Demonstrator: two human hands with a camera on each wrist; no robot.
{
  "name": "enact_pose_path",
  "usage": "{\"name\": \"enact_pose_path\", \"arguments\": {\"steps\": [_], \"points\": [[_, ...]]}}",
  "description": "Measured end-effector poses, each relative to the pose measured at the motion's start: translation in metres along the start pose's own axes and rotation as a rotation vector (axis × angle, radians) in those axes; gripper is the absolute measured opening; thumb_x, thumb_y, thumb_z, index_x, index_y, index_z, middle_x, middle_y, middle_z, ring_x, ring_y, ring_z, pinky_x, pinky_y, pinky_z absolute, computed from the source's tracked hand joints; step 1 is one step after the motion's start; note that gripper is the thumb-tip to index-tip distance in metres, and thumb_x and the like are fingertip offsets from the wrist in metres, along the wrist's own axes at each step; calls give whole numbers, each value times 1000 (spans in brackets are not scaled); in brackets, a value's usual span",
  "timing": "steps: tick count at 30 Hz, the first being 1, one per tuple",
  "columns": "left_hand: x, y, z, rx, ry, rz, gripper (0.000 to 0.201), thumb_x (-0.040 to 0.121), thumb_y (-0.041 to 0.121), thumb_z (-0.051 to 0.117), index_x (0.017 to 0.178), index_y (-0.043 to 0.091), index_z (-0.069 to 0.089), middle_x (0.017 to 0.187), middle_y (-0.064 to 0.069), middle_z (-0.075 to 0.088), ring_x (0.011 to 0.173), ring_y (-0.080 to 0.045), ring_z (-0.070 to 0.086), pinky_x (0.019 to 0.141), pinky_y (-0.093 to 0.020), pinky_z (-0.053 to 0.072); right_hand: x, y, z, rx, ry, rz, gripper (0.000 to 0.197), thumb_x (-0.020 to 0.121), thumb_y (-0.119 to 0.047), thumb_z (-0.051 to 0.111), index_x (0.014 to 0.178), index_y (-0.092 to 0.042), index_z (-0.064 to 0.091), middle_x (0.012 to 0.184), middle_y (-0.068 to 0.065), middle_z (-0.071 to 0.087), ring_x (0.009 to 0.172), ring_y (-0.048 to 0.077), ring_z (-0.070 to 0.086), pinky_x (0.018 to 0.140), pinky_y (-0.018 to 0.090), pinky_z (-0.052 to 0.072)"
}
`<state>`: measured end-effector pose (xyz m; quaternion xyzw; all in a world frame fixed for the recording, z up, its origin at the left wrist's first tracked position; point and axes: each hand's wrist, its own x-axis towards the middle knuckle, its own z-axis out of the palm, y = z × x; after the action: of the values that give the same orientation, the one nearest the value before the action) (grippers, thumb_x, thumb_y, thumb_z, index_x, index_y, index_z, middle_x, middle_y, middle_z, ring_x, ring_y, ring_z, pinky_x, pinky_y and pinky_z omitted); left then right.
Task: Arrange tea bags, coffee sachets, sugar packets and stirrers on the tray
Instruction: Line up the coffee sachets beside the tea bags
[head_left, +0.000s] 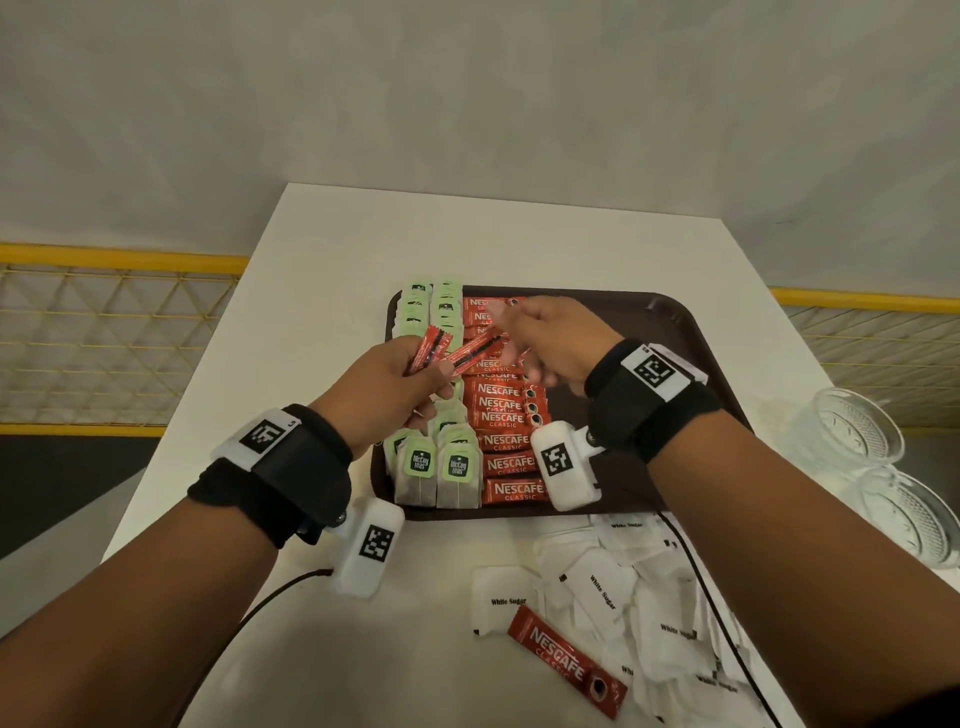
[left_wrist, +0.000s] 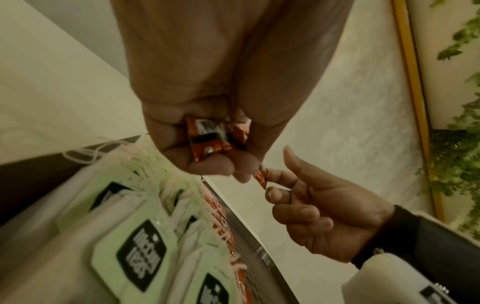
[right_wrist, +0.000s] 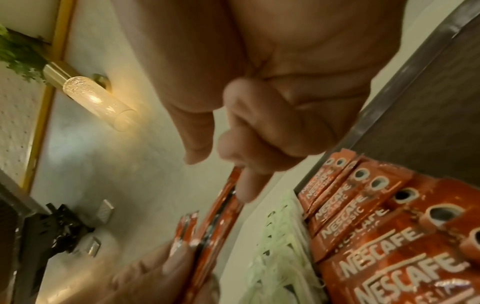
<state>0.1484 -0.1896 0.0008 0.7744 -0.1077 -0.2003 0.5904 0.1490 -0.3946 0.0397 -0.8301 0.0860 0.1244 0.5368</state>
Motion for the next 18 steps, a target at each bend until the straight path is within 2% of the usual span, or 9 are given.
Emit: {"name": "enact_pose_path", "arguments": {"steps": [2,5,7,9,13,16,18], "points": [[1,0,2,97,22,60,17,99,26,57,110,14,60,86,-4,68,59,-9,58,53,-22,47,-6,-5,5,1,-69,9,35,96,-47,50,102,-15,60,71,2,65,43,10,45,39,21,35],[0,1,3,154,66,104,17,95,28,63,105,15,61,85,0,68,63,-4,60,57,-21,49,-11,-5,7,185,-72,52,28,99,-38,50,95,-11,59,70,5,62,47,13,49,41,21,38],[-2,3,1,103,74,98,19,92,30,67,99,13,62,79,5,64,62,-1,58,57,-19,49,-12,-2,6,213,-52,40,17,97,-26,55,93,-10,59,72,7,63,50,14,55,45,20,45],[-4,4,-2,22,58,68,24,90,31,68,100,10,63,81,3,65,64,-2,57,57,-19,49,-13,3,5,200,-47,13,3,95,-9,58,93,-8,58,76,8,64,54,13,59,50,20,49],[-7,3,-7,-96,54,8,19,92,20,67,107,9,63,86,-4,67,66,-7,56,57,-20,49,-16,10,3,289,-20,3,19,89,4,62,102,-7,54,79,11,63,59,15,65,52,21,53],[-8,0,-10,-45,76,8,15,91,14,68,105,14,64,90,-4,69,73,-11,60,61,-23,50,-17,12,-2,324,-33,27,31,87,3,65,113,-6,51,82,15,67,58,16,65,52,22,53],[-9,0,-11,3,92,16,13,91,16,68,103,17,65,93,-3,69,78,-12,63,63,-24,50,-17,14,-4,299,-59,37,26,88,-2,66,110,-8,54,82,13,70,58,16,65,53,22,53]]}}
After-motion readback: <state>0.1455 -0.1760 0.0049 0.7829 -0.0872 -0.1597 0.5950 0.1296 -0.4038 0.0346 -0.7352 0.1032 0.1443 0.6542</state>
